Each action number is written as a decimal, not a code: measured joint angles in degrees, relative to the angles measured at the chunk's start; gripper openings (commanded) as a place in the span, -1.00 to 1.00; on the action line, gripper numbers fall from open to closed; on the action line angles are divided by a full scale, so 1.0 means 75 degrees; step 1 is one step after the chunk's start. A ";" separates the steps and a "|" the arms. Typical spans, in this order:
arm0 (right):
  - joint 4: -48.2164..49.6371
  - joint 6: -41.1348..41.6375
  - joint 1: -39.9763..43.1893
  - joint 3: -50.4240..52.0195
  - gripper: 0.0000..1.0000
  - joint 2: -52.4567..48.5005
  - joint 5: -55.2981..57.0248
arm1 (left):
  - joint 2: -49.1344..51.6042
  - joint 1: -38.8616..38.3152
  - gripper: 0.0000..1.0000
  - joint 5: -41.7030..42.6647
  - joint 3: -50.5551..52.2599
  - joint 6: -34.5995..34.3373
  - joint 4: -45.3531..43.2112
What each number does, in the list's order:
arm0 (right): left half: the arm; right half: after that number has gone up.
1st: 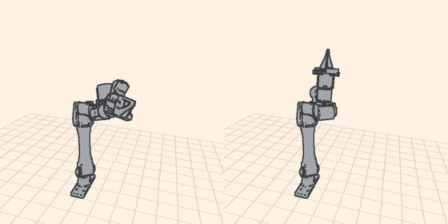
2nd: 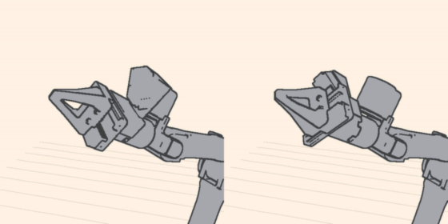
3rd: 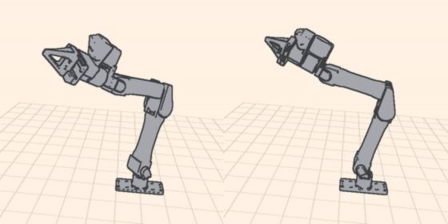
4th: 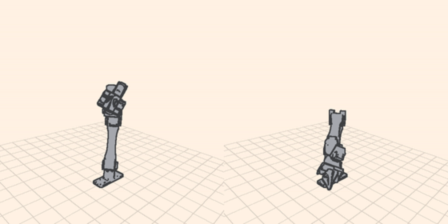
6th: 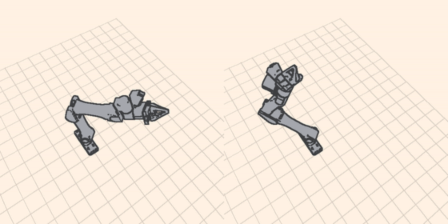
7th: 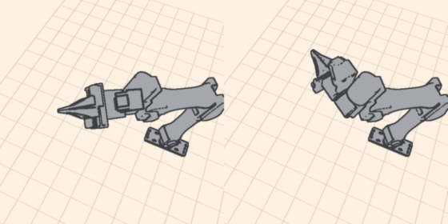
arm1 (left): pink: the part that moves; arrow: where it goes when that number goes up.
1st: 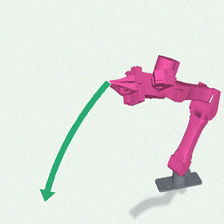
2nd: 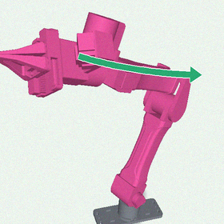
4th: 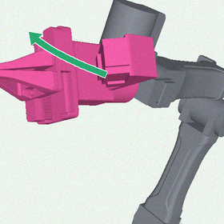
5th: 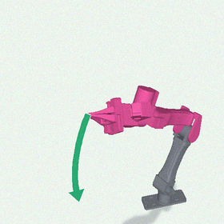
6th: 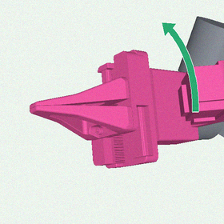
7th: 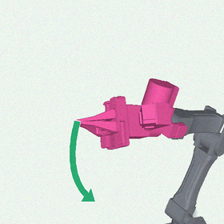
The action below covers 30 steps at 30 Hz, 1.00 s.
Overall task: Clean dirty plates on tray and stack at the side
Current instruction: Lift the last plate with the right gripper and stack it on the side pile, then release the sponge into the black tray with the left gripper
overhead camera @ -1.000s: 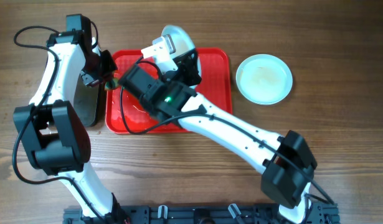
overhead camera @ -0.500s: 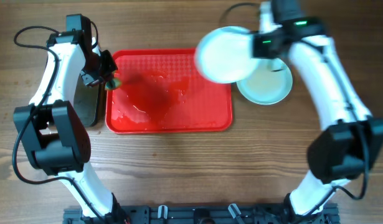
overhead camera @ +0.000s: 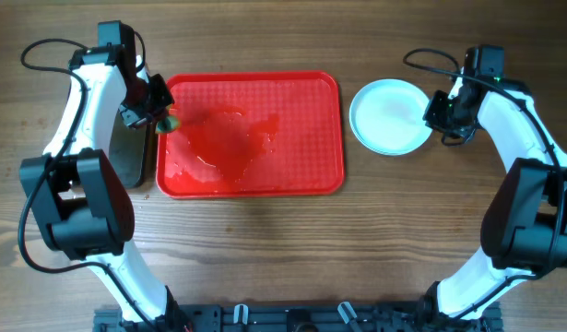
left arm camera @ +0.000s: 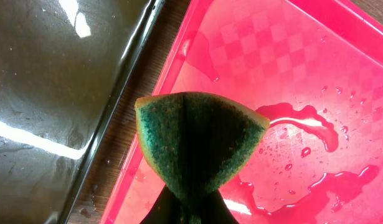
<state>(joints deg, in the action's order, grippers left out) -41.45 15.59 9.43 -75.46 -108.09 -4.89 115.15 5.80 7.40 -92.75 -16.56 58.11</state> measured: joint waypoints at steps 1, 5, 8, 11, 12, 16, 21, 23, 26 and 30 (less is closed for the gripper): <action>0.0058 0.0023 0.0000 0.0000 0.47 0.0000 -0.0032 | 0.0000 0.0000 -0.92 0.0000 0.0000 0.0000 0.0000; -0.0242 0.0093 -0.0020 -0.0210 0.50 0.0000 -0.0673 | 0.0000 0.0038 -0.92 -0.0169 -0.0172 0.0000 0.0082; -0.0711 0.0058 -0.0356 -0.1093 0.56 0.0009 -0.0991 | -0.0178 0.0286 -0.92 -0.0551 -0.0685 0.0000 0.0425; -0.0627 -0.0052 -0.1215 -0.1690 0.64 0.0087 -0.1154 | -0.0548 0.0676 -0.92 -0.1209 -0.0854 0.0003 0.0522; -0.0577 -0.0064 -0.1451 -0.1693 0.64 0.0105 -0.1177 | -0.0586 0.0796 -0.92 -0.1343 -0.0854 0.0000 0.0527; -0.0277 -0.0061 -0.2428 -0.1696 0.64 0.0108 -0.1198 | -0.0565 0.1408 -0.92 -0.1833 -0.0297 0.0000 -0.0254; -0.0280 -0.0061 -0.2774 -0.1696 0.64 0.0108 -0.1081 | -0.0254 0.1760 0.17 -0.1918 0.0487 -0.0009 -0.1011; -0.0289 -0.0061 -0.2774 -0.1696 0.64 0.0108 -0.1058 | -0.0128 0.1763 0.89 -0.1923 0.0641 0.0050 -0.1070; -0.0294 -0.0061 -0.2774 -0.1696 0.64 0.0108 -0.1055 | -0.0096 0.1763 0.99 -0.1926 0.0685 0.0055 -0.1215; -0.0300 -0.0061 -0.2774 -0.1702 0.64 0.0108 -0.1055 | -0.0096 0.1763 0.99 -0.1926 0.0548 0.0052 -0.0699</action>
<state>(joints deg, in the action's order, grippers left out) -43.70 15.14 -11.38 -88.23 -107.28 -12.80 114.43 19.03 -7.05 -88.64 -16.16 52.86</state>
